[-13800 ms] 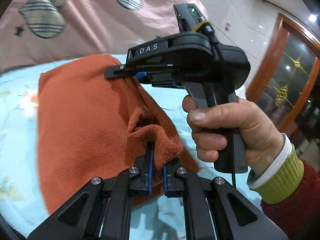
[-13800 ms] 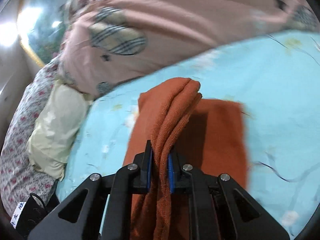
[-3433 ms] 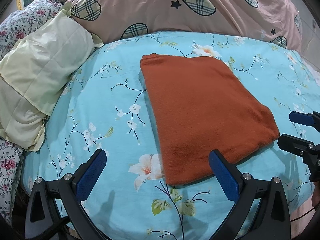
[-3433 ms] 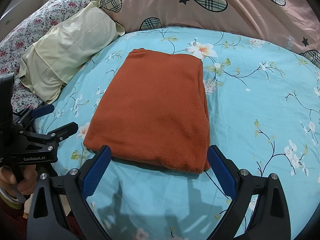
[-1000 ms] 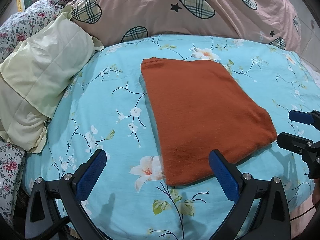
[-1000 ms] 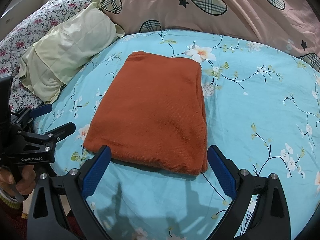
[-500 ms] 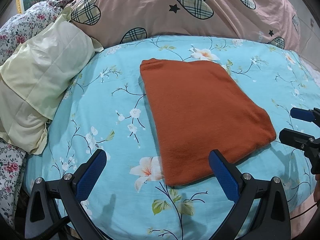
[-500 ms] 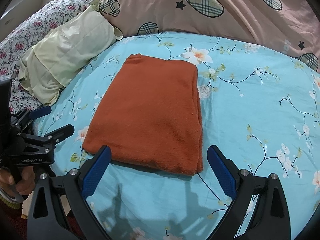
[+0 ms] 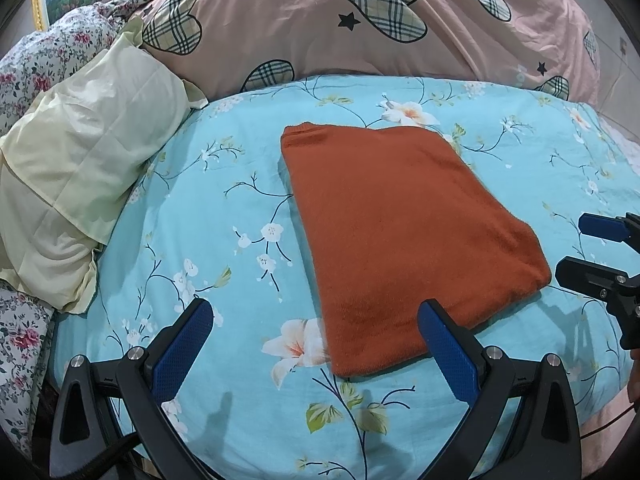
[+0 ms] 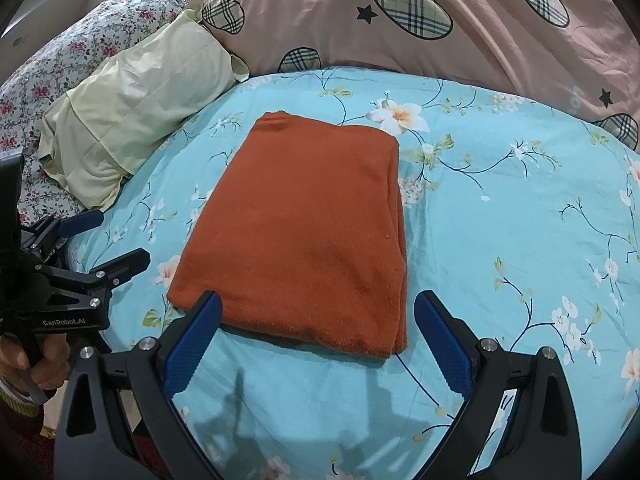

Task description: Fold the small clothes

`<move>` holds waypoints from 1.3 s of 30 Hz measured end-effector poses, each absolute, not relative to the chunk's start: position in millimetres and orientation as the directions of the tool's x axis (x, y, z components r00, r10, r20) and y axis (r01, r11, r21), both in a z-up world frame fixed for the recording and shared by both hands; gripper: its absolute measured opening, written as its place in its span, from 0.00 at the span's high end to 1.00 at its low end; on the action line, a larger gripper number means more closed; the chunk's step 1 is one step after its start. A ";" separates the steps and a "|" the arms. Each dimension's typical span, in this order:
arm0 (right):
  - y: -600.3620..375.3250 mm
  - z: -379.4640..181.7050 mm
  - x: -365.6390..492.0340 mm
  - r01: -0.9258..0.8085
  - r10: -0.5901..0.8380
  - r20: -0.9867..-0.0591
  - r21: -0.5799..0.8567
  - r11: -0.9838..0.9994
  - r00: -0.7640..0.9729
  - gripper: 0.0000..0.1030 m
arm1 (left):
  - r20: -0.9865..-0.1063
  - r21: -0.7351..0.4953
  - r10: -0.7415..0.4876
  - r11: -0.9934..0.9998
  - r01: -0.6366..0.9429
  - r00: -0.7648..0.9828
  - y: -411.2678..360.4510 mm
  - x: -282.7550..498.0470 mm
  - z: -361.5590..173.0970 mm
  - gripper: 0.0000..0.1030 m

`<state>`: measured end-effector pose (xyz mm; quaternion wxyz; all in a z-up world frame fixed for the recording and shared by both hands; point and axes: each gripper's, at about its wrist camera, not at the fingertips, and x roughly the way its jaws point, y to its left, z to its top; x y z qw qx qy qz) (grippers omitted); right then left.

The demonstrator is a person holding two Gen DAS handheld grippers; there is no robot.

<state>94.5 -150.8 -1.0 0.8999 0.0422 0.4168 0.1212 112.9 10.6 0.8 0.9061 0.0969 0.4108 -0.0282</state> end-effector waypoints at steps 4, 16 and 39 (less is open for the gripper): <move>-150.4 -0.9 94.4 -0.182 0.253 -0.741 0.177 0.967 0.623 0.06 | -0.751 0.152 0.028 0.979 0.132 0.660 10.0 112.9 0.9 0.01; -150.3 -0.8 94.6 -0.181 0.252 -0.741 0.177 0.967 0.622 0.06 | -0.752 0.153 0.027 0.979 0.135 0.659 9.4 114.0 0.8 0.01; -149.3 -0.3 95.2 -0.181 0.250 -0.741 0.174 0.968 0.624 0.06 | -0.750 0.156 0.029 0.978 0.135 0.660 8.7 115.4 1.7 0.01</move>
